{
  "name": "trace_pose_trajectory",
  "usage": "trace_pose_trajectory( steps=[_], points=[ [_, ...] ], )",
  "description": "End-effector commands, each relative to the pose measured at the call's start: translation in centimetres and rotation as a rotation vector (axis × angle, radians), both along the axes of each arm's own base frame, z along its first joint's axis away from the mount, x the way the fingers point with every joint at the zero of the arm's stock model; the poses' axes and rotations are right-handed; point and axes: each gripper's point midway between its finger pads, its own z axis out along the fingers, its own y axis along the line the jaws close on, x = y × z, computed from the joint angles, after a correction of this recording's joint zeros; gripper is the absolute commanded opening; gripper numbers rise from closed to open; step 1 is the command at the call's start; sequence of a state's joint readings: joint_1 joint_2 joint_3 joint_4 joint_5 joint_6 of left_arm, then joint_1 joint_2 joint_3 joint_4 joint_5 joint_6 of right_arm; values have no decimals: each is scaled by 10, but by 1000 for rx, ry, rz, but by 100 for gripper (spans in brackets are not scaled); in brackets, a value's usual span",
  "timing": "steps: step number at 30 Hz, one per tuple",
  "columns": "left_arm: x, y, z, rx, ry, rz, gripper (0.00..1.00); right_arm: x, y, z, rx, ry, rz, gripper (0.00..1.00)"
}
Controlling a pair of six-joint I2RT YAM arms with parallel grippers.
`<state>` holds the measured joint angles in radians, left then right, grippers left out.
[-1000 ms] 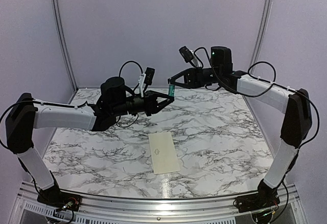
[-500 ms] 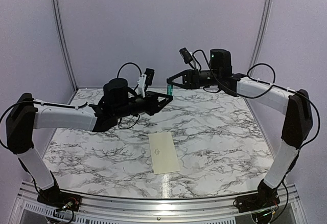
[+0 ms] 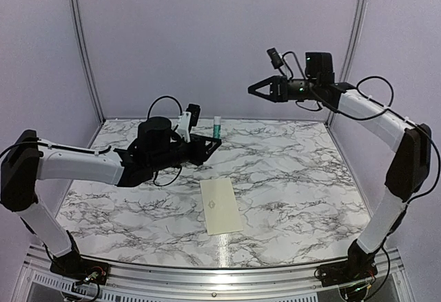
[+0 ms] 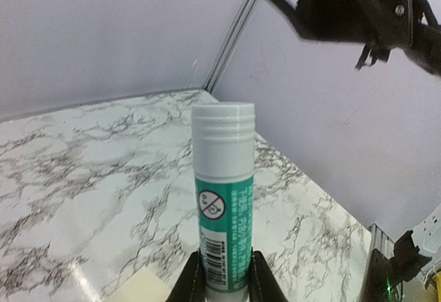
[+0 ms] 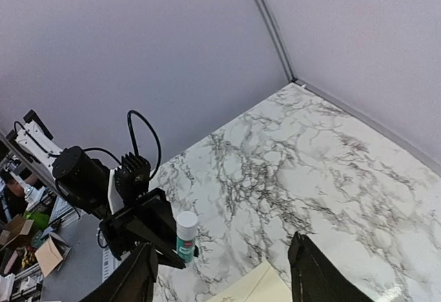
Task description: Place the letter into the envelope and seal it
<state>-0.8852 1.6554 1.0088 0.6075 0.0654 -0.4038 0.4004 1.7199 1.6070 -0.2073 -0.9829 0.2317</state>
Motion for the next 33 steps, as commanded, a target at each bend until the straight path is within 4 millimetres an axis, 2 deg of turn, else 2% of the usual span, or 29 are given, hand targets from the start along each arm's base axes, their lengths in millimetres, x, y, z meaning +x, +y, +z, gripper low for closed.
trace_pose_trajectory(
  steps=[1, 4, 6, 7, 8, 13, 15, 19, 30, 33],
  points=[
    [-20, 32, -29, 121, 118, 9, 11, 4, -69, 28, -13, -97, -82, 64],
    [-36, 55, -50, 220, 222, 24, 12, 10, -107, 9, -67, -105, -173, 72],
    [-48, 70, -71, 325, 314, 37, 13, 13, -130, -6, -116, -122, -245, 83],
    [-55, 78, -81, 381, 363, 37, 13, 13, -141, -11, -142, -138, -282, 94],
    [-60, 85, -89, 422, 407, 44, 13, 14, -150, -15, -182, -166, -327, 98],
    [-95, 114, -136, 602, 615, 20, 15, 7, -188, -32, -390, -310, -538, 98],
    [-109, 125, -159, 688, 696, 3, 16, 2, -195, -42, -440, -319, -553, 98],
    [-127, 137, -189, 783, 801, -21, 18, -9, -200, -62, -488, -299, -553, 98],
    [-132, 143, -225, 886, 862, -33, 24, -13, -201, -75, -507, -267, -542, 99],
    [-132, 143, -230, 901, 870, -40, 33, -11, -200, -78, -508, -250, -535, 98]
  ],
)
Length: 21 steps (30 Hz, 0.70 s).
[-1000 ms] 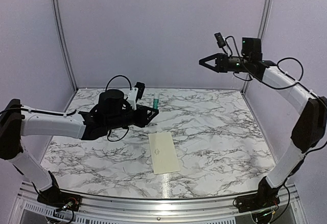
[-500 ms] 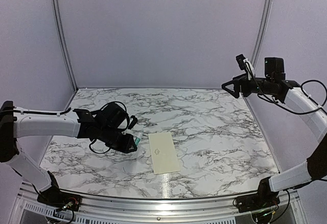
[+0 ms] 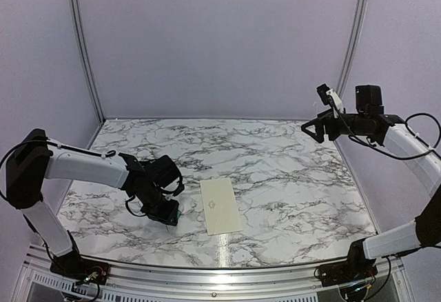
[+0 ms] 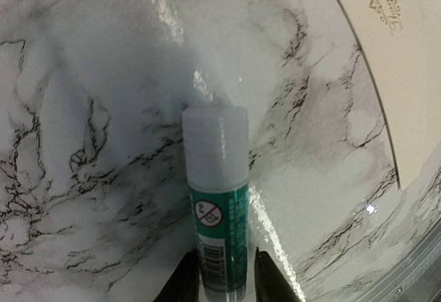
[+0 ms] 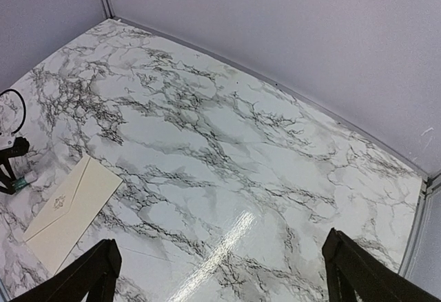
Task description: Place the letter into the envelope and seal it
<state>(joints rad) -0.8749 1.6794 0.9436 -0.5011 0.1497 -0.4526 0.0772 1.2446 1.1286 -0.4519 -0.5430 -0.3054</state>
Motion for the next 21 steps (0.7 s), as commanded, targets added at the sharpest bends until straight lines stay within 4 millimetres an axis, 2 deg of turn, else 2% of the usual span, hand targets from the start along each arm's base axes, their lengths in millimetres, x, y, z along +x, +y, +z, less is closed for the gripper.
trace_pose_trajectory(
  steps=[1, 2, 4, 5, 6, 21],
  points=[
    [-3, 3, -7, 36, 32, -19, 38, 2, -2, -1, -11, 14, -5, 98],
    [-2, 3, -7, 39, 28, -22, 42, 3, -2, -2, -12, 17, -4, 98],
    [-1, 3, -8, 43, 23, -27, 67, 3, -2, -2, -15, 16, -5, 99],
    [-1, 4, -8, 44, 20, -29, 93, 3, -2, -1, -16, 16, -5, 99],
    [-1, 4, -8, 46, 19, -30, 98, 3, -2, -1, -16, 16, -6, 99],
    [12, 1, 2, 43, -51, -40, 99, 0, -1, -4, -9, 29, 2, 99]
  ],
)
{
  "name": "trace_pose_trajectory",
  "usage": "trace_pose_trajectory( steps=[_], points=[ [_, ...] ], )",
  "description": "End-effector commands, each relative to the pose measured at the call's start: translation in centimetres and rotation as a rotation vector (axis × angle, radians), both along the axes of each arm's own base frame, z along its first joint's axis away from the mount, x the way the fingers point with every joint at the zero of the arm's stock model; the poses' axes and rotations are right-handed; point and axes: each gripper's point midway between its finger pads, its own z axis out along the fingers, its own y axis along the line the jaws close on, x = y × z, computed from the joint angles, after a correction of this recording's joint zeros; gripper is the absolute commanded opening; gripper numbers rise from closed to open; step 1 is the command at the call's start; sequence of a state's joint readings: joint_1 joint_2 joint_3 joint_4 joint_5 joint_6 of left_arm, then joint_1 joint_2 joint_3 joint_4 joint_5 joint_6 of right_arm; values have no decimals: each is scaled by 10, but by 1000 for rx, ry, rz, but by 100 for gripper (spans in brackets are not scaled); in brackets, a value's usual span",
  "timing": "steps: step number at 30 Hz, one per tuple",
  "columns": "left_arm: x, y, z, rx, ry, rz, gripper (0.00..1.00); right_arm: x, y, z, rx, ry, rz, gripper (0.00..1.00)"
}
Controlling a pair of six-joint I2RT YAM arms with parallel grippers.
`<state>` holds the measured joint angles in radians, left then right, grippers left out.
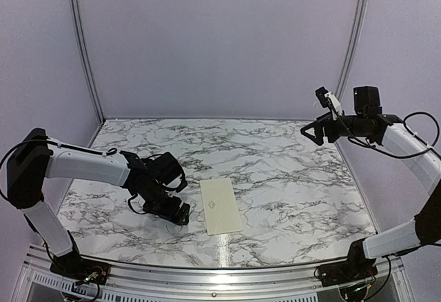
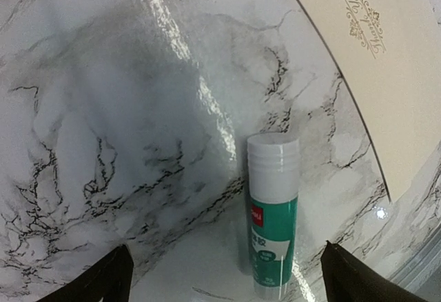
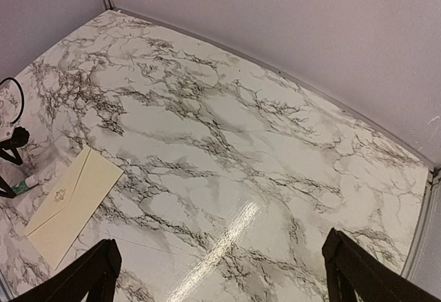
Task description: Place the letter into the envelope and seal it
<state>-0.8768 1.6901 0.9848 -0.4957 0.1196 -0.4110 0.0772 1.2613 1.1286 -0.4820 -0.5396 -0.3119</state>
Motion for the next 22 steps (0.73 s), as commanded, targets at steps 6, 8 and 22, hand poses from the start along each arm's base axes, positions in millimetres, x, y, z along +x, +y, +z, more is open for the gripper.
trace_pose_trajectory(
  steps=[6, 8, 22],
  points=[
    [2, 7, -5, 44, -6, -12, 99, 1, 0, 9, 2, -16, 2, 98],
    [4, 4, -2, 35, -14, -18, 99, 0, 1, 11, 7, -24, 12, 99],
    [155, 82, 241, -137, -770, 330, 99, 24, -8, 104, 133, -203, -130, 98]
  ],
)
